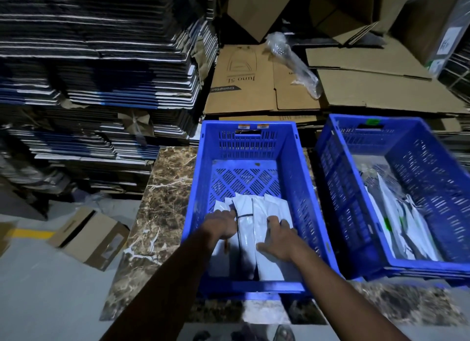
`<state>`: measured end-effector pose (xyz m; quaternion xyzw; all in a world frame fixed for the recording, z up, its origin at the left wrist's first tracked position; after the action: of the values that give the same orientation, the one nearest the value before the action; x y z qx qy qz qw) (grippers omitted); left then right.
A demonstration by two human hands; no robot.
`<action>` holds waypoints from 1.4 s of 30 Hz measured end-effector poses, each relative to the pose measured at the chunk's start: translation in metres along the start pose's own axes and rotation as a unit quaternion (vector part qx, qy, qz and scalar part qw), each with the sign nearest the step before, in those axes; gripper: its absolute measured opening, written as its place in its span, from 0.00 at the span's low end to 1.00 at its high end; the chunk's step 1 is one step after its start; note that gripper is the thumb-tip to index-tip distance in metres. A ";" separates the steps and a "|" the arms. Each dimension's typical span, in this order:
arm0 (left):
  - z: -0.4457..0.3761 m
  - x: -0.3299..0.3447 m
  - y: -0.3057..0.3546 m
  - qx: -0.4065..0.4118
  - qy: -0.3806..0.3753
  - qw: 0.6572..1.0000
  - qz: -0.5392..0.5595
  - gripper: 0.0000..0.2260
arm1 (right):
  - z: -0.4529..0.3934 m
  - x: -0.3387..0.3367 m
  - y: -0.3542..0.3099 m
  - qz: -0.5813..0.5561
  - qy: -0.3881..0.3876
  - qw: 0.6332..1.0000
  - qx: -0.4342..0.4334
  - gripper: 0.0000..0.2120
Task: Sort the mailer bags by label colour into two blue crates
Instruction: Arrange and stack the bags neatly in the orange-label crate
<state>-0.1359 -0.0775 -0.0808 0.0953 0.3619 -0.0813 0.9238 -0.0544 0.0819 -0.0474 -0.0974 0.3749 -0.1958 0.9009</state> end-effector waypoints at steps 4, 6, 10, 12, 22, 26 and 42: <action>0.006 -0.005 0.002 -0.003 -0.024 1.000 0.020 0.24 | -0.005 -0.001 0.005 -0.034 -0.010 0.999 0.009 0.46; 0.002 -0.024 -0.005 -0.010 0.059 0.996 0.062 0.20 | -0.004 -0.004 0.007 -0.035 -0.002 0.999 0.009 0.45; 0.008 -0.064 0.001 0.069 0.266 0.943 0.190 0.23 | 0.004 -0.011 0.011 -0.037 0.042 0.998 0.019 0.36; 0.004 -0.069 0.021 0.131 0.252 0.943 0.171 0.22 | 0.014 -0.018 0.010 -0.034 0.088 0.995 0.022 0.31; -0.015 -0.003 0.046 0.129 0.089 0.987 -0.017 0.19 | 0.061 -0.009 0.001 0.046 0.205 0.978 0.016 0.22; -0.018 -0.012 0.049 0.123 0.046 0.991 -0.016 0.18 | 0.066 -0.010 0.004 0.064 0.234 0.970 0.032 0.23; -0.015 -0.024 0.010 0.014 -0.058 0.972 0.228 0.35 | 0.094 -0.036 0.001 -0.025 0.384 0.923 -0.018 0.19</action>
<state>-0.1608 -0.0621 -0.0744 0.1830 0.2748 0.1213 0.9361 -0.0101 0.1003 0.0410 -0.0404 0.6933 -0.2336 0.6806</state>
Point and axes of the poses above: each hand's wrist, its own z-axis away from the middle knuckle, its own x-axis out of the palm, y = z × x, the point moved 7 cm from there along -z, towards the middle knuckle, and after that the axes turned 11 degrees about -y, right-handed, at the moved point
